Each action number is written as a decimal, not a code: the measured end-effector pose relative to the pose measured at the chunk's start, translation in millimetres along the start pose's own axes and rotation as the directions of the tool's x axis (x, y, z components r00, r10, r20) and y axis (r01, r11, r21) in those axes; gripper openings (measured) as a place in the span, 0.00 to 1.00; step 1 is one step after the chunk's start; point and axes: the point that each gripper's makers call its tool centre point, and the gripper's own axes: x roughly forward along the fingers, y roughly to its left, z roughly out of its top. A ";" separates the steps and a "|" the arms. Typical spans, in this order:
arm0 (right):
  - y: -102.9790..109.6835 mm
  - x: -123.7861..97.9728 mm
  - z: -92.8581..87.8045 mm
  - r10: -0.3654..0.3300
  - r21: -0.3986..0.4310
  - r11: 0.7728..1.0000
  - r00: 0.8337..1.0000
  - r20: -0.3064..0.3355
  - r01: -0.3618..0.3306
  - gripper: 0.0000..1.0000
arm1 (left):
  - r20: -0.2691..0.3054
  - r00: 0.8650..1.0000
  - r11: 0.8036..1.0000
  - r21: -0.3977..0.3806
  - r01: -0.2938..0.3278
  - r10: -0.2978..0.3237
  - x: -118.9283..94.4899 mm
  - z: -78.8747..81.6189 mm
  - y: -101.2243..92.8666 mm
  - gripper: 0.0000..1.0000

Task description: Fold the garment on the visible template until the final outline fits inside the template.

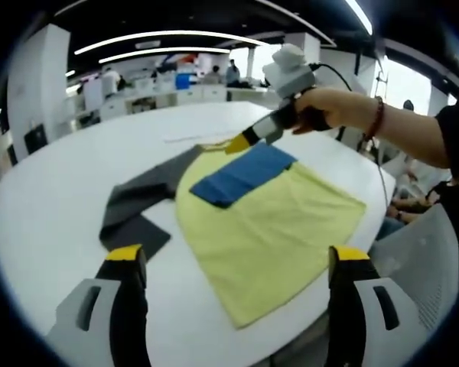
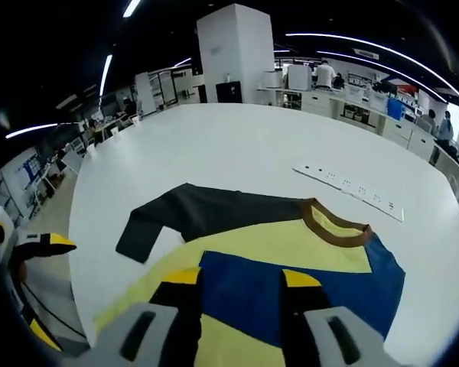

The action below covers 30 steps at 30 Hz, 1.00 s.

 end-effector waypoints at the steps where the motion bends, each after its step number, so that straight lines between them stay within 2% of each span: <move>1: -6.4 -2.7 -1.4 -0.014 0.007 1.000 1.000 -0.001 0.014 0.44 | -0.001 1.000 1.000 -0.001 -0.002 0.002 0.0 0.0 0.4 0.96; 6: -31.6 -11.7 -8.4 -0.058 0.069 0.996 0.998 -0.005 0.058 0.55 | -0.003 1.000 1.000 0.003 -0.005 0.005 0.4 -0.4 1.3 0.98; 12: -54.4 -21.1 -23.4 -0.087 0.089 0.992 0.995 -0.044 0.091 0.64 | -0.004 1.000 1.000 -0.002 -0.009 0.009 0.0 -0.6 2.2 0.98; 25: -102.8 -47.7 -62.5 -0.150 0.104 0.981 0.981 -0.120 0.163 0.64 | -0.009 1.000 1.000 -0.003 -0.006 0.006 -1.0 -1.9 0.8 0.99; 30: -114.9 -54.7 -76.7 -0.153 0.118 0.978 0.979 -0.137 0.170 0.64 | -0.010 1.000 1.000 0.000 -0.007 0.007 -1.1 -1.5 0.9 0.99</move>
